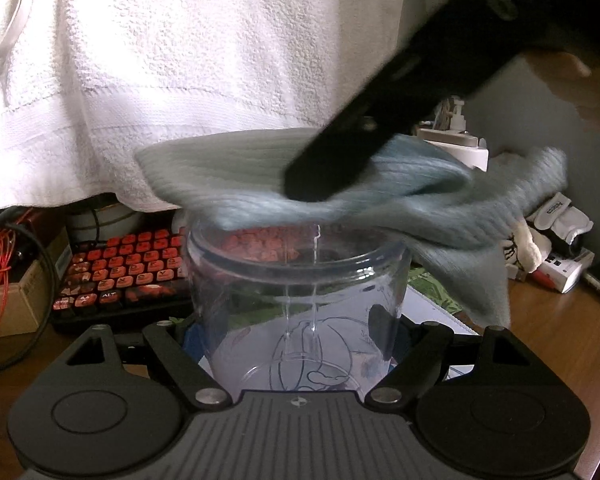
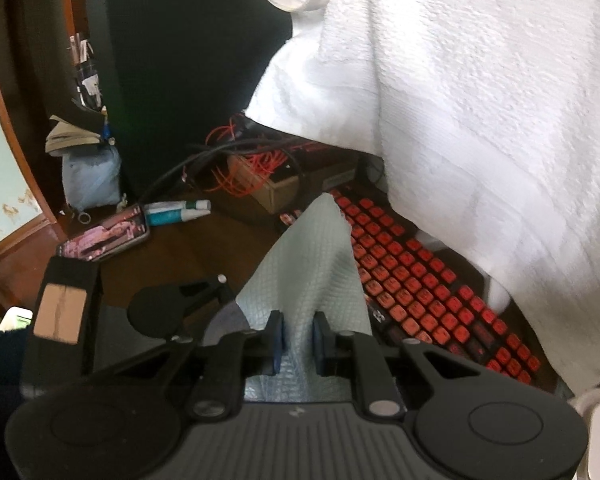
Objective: Clean container
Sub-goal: 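Rub the blue cloth back and forth over the jug's base with the right gripper, then lift the cloth and re-drape it over the jug's base with the right gripper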
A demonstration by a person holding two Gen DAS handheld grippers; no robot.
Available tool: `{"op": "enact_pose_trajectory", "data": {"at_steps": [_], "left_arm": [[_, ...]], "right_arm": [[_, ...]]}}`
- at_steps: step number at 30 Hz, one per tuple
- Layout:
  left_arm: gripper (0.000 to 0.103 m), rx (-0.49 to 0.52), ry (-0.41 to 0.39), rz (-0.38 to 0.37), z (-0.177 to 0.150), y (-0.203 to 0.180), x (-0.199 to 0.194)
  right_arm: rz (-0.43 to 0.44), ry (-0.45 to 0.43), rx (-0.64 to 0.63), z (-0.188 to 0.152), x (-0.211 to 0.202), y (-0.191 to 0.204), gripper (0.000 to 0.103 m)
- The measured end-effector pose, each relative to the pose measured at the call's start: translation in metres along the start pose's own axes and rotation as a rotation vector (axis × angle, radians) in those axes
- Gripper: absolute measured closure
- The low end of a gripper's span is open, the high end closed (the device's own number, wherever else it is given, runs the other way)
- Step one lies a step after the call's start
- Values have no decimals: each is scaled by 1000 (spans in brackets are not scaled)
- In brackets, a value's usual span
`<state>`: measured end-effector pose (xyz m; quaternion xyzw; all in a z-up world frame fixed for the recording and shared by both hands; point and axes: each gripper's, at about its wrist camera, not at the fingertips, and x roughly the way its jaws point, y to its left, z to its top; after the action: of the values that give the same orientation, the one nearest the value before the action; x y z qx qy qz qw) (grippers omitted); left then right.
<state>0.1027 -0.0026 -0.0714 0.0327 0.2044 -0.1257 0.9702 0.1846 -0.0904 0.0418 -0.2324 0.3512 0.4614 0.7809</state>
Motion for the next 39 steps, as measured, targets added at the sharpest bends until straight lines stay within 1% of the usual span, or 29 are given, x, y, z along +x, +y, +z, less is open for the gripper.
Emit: {"op": "enact_pose_trajectory", "data": {"at_steps": [4, 11, 21, 27, 31, 34, 37, 39], "left_arm": [[20, -1, 0, -1, 0, 0, -1], [20, -3, 1, 3, 1, 1, 1], [20, -10, 0, 8, 1, 4, 4], [20, -2, 4, 10, 1, 4, 7], [20, 1, 4, 11, 1, 5, 8], [20, 2, 3, 10, 1, 5, 9], [20, 2, 2, 8, 1, 6, 11], [20, 1, 2, 7, 1, 8, 12]], "right_arm": [[-25, 6, 4, -8, -8, 8, 89], [-3, 16, 8, -16, -18, 20, 89], [56, -15, -49, -1, -5, 33, 89], [54, -23, -79, 9, 4, 28, 89], [59, -31, -55, 11, 7, 16, 88], [39, -42, -43, 9, 7, 13, 89], [32, -54, -3, 3, 3, 7, 90], [80, -69, 78, -2, -4, -5, 91]]}}
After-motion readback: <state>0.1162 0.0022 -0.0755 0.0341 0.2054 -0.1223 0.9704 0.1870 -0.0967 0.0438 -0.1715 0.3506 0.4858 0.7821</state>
